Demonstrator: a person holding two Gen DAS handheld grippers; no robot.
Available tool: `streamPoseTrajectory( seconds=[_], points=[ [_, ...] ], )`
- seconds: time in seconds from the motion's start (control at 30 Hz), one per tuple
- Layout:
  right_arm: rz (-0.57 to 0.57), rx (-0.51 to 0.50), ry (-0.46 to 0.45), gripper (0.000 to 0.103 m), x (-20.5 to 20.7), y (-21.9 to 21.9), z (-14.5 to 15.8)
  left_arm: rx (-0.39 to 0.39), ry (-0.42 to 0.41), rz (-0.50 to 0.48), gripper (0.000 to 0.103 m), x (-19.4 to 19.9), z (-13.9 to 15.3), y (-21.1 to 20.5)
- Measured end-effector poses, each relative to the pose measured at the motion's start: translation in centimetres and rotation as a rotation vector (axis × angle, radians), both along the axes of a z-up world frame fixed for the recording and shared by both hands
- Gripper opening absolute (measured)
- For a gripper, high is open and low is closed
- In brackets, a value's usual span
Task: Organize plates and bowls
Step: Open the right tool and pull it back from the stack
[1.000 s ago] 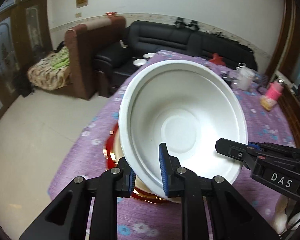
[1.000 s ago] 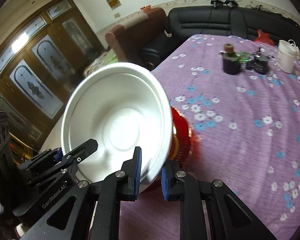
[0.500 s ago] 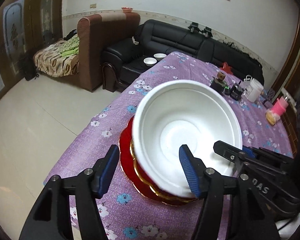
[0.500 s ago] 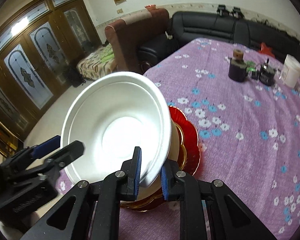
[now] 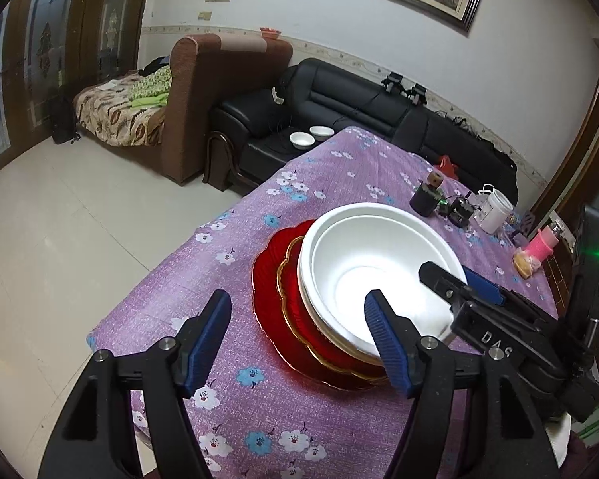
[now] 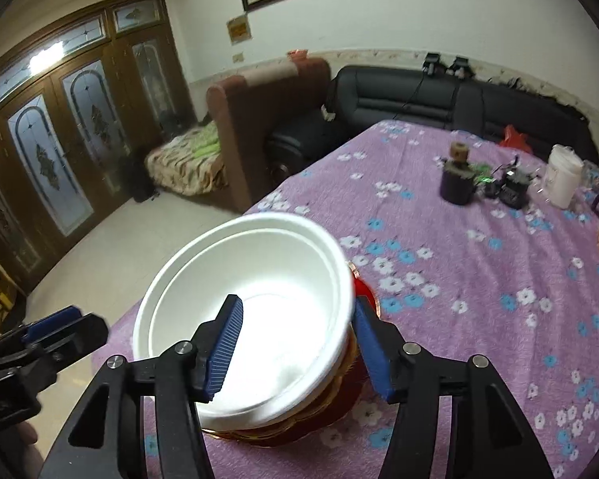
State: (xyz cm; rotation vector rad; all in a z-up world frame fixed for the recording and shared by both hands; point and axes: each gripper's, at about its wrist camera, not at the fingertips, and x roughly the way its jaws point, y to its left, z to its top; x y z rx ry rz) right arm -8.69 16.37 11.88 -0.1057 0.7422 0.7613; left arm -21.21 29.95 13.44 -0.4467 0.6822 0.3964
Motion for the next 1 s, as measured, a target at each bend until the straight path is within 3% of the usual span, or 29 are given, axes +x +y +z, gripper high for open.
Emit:
streamPoseTrajectory(
  seconds=[0.17, 0.43, 1.0],
  points=[
    [-0.064, 0.095, -0.035, 0.061, -0.7, -2.7, 1.5, 0.076, -0.023, 0.032, 0.072, -0.9, 0.5, -1.0],
    [-0.125, 0.131, -0.127, 0.077, -5.1, -7.1, 2.1, 0.264, -0.069, 0.129, 0.101, -2.1, 0.9, -4.2],
    [-0.136, 0.048, -0.047, 0.079, -7.7, -7.7, -2.8, 0.258, 0.084, 0.080, 0.101, -1.2, -3.1, -5.8]
  ],
)
